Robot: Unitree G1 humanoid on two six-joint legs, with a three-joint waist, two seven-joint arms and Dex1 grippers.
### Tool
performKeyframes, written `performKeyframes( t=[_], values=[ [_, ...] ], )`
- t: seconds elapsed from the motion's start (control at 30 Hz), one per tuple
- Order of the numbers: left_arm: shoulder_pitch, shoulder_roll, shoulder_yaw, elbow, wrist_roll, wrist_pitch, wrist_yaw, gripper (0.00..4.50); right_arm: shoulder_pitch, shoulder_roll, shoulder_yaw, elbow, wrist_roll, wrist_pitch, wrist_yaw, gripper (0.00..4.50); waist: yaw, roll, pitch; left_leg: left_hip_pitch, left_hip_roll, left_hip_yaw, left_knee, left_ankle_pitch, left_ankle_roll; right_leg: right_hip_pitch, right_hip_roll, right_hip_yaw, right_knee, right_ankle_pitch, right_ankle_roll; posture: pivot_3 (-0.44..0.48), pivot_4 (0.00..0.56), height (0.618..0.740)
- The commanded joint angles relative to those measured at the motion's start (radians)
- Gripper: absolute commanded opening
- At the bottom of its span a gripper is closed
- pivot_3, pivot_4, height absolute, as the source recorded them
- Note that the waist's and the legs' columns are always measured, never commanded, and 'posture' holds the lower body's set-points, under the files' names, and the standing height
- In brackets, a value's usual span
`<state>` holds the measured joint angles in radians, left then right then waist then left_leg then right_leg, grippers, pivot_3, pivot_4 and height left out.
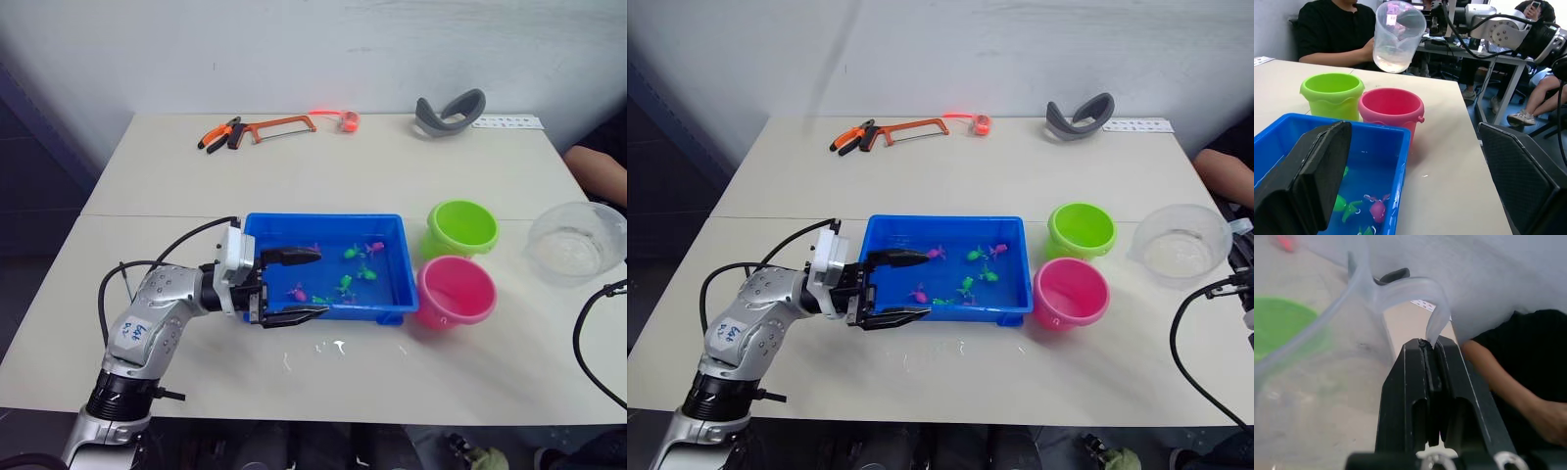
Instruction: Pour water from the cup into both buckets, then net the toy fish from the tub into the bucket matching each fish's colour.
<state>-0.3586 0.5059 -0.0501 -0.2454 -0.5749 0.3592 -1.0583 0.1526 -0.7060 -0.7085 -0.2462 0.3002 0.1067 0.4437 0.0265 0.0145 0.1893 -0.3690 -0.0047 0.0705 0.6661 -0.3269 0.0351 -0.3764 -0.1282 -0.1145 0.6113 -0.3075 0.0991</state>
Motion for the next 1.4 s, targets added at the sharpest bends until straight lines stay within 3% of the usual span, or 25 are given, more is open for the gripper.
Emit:
performKeyframes(
  t=[0.03, 0.83, 1.4],
  values=[
    [-0.034, -0.015, -0.008, 0.014, -0.016, 0.029, 0.008, 4.5, 0.006, -0.005, -0.003, -0.06, -0.094, -0.064, -0.044, 0.04, -0.001, 0.0, 0.0, 0.0, 0.0, 0.0, 0.0, 0.0, 0.0, 0.0, 0.001, 0.0, 0.0, 0.0, 0.0, 0.0, 0.15, 0.74],
    [-0.052, -0.072, -0.041, 0.042, 0.026, -0.005, 0.024, 4.5, -0.03, -0.01, 0.177, 0.013, -0.466, -0.363, -0.153, 0.04, -0.003, -0.001, 0.0, 0.0, 0.001, 0.0, 0.0, 0.001, -0.001, 0.0, 0.009, 0.004, 0.0, 0.0, 0.0, 0.0, 0.15, 0.74],
    [-0.054, -0.077, -0.043, 0.051, 0.033, -0.016, 0.025, 4.5, -0.03, -0.035, 0.191, 0.061, -0.654, -0.519, -0.244, 0.04, -0.003, -0.001, 0.0, 0.0, 0.002, 0.0, 0.0, 0.001, -0.002, 0.0, 0.01, 0.004, 0.0, 0.0, 0.0, 0.0, 0.15, 0.74]
  ],
)
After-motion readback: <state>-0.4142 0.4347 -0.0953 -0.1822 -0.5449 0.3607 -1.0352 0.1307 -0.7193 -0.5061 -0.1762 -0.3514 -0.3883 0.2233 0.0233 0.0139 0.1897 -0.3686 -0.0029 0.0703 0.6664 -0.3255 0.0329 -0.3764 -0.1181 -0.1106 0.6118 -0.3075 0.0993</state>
